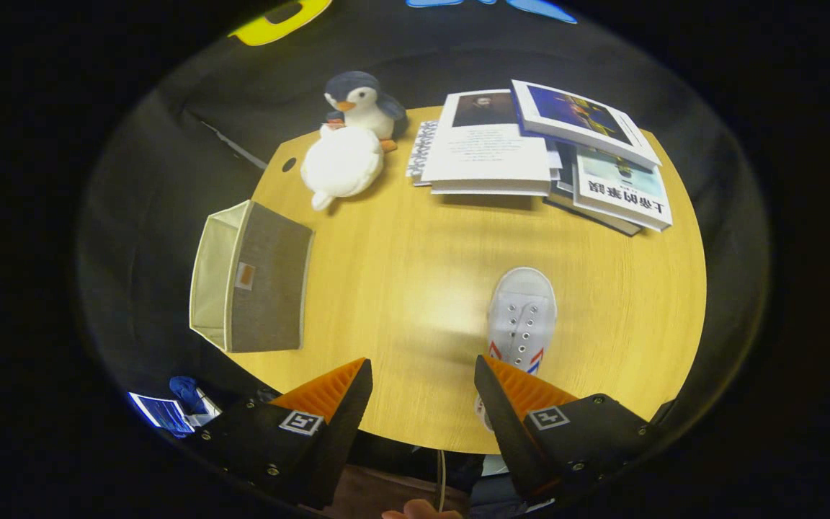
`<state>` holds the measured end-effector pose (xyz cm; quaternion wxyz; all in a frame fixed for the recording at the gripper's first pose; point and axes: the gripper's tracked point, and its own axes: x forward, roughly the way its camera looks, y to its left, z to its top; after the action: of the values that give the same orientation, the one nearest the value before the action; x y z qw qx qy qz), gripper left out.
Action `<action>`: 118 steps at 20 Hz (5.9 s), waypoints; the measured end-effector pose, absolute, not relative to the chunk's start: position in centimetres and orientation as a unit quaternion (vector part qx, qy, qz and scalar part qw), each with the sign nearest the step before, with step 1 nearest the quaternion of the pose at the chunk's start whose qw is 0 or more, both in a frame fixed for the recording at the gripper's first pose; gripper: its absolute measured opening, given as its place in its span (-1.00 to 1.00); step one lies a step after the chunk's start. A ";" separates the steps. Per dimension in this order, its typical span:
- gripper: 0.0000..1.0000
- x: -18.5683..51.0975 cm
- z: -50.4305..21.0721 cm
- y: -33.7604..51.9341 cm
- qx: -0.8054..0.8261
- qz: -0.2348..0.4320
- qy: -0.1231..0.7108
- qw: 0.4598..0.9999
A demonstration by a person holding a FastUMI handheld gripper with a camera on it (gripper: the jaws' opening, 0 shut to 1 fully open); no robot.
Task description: Open the storage box then place both shoes into the box .Put the left shoe in first, then the right shoe, with the right side of both shoes facing outward in a uniform manner.
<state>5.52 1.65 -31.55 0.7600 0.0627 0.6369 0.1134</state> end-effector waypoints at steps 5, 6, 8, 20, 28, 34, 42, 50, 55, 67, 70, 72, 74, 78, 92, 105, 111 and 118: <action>0.75 4.0 -34.1 -3.3 0.071 0.076 0.651 0.752; 0.75 3.9 -34.6 -4.0 0.075 0.069 0.653 0.750; 0.75 3.5 -35.6 -5.4 0.079 0.056 0.658 0.747; 0.70 1.0 -42.5 -8.6 0.046 0.044 0.697 0.714; 0.01 2.2 -45.0 -8.2 0.024 0.048 0.702 0.710; -0.92 2.0 -46.1 -9.8 -0.040 0.036 0.694 0.718; -0.92 1.9 -42.7 -7.3 0.054 0.050 0.703 0.707; -0.92 3.3 -37.6 -4.1 0.063 0.093 0.687 0.718; -0.92 4.6 -33.8 -2.0 0.039 0.114 0.673 0.730; -0.92 8.5 -26.2 8.3 -0.007 0.189 0.639 0.745; -0.92 9.6 -25.1 11.5 -0.020 0.204 0.629 0.750; -0.93 10.3 -24.3 14.2 -0.022 0.219 0.624 0.750; -0.93 10.8 -23.5 16.9 -0.030 0.234 0.620 0.748; -0.93 11.3 -22.8 22.1 -0.038 0.260 0.613 0.745; -0.93 10.4 -26.3 35.8 -0.083 0.300 0.628 0.713; 0.82 10.8 -25.2 36.8 -0.048 0.313 0.609 0.727; 0.96 11.6 -22.7 31.5 -0.039 0.284 0.578 0.764; 0.96 13.0 -17.1 23.6 -0.016 0.236 0.466 0.852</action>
<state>13.02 23.58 -17.12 0.8524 -0.0158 0.4663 0.2359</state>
